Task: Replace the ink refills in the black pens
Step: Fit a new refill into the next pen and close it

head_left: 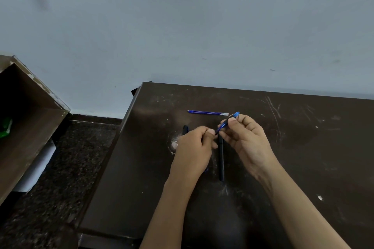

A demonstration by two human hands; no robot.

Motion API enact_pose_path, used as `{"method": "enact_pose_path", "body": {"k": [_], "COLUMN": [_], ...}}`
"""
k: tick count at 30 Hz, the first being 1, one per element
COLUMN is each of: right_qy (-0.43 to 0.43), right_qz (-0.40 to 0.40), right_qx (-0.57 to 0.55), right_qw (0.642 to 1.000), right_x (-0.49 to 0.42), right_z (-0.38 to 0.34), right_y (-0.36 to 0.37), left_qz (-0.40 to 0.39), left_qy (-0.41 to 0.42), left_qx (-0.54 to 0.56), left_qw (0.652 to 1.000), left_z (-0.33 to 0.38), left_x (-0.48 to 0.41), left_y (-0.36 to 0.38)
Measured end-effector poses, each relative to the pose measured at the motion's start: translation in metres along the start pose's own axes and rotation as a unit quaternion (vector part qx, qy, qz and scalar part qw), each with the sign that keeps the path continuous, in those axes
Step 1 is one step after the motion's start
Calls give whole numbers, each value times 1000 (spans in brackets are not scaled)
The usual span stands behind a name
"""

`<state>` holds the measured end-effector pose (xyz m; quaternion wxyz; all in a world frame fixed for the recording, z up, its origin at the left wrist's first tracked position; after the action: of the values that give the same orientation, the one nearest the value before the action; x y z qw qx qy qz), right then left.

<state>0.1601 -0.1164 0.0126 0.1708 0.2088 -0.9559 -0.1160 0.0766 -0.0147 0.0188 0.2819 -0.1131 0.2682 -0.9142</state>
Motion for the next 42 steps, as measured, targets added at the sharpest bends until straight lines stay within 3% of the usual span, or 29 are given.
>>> {"method": "enact_pose_path", "body": {"k": [10, 25, 39, 42], "right_qy": [-1, 40, 44, 45], "right_qz": [-47, -11, -20, -30], "right_qx": [15, 47, 56, 53], "right_qw": [999, 998, 997, 997], "right_x": [4, 1, -1, -1], "right_z": [4, 12, 7, 8], "right_y": [5, -6, -12, -10], "left_qz": [-9, 19, 57, 30], "left_qy": [-40, 92, 89, 89], "left_qx": [16, -83, -62, -84], "left_qw": [999, 992, 993, 992], "left_z": [2, -2, -2, -1], "left_x": [2, 2, 0, 3], "left_y": [0, -3, -2, 2]}}
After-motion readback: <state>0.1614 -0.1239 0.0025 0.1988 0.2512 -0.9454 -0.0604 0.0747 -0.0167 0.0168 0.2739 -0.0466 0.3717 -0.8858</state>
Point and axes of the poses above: each hand's wrist, its own x-axis away from the middle knuckle, its own y-axis out of the palm, z = x × y, the point moved 1 cm from there along -x, towards the middle knuckle, and after that the axes turned 4 degrees about z, right-handed, at the moved point
